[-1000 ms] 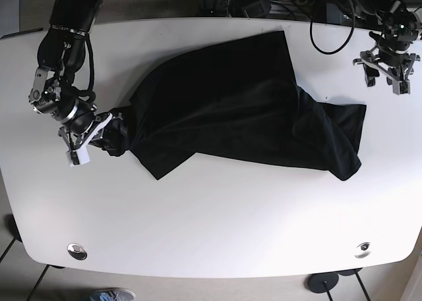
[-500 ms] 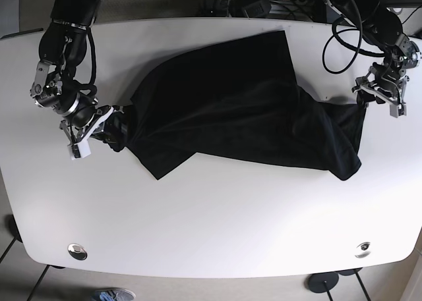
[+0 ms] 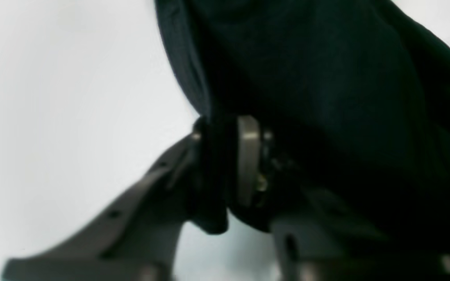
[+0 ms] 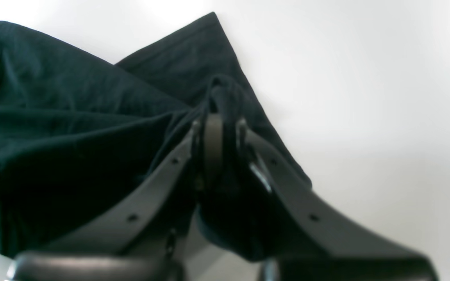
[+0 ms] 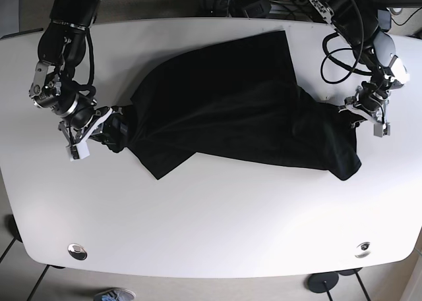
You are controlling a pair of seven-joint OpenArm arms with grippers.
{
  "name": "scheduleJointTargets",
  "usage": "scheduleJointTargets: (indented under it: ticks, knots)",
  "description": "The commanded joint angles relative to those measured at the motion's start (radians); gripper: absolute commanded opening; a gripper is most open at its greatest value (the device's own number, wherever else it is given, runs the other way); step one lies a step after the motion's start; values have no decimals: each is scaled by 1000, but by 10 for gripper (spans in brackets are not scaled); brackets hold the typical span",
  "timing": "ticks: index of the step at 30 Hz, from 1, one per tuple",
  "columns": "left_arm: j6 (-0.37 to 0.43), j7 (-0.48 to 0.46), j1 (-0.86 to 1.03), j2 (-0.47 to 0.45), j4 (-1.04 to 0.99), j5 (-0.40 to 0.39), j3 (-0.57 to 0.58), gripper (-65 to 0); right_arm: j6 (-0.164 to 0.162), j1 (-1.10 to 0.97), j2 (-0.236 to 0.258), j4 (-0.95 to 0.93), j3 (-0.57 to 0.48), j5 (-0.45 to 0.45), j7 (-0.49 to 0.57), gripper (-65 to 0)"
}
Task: Fold the T-shirt properly
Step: 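Hold the black shirt with both grippers and pull it apart to flatten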
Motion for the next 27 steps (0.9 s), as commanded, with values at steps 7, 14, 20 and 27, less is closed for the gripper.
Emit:
scheduleJointTargets:
  ticks: [7, 14, 20, 27]
  knots:
    - [7, 108, 23, -6, 264, 97, -5, -650, 6, -27, -33, 144, 54, 18, 18, -633]
    - [7, 212, 83, -7, 746, 92, -48, -650, 6, -53, -46, 242, 171, 13, 17, -633]
    - [7, 212, 32, -24, 838, 92, -37, -650, 5, 137, 15, 151, 180, 13, -42, -633]
    - [7, 214, -232, -115, 831, 100, 88, -650, 5, 545, 55, -51, 167, 13, -146, -633]
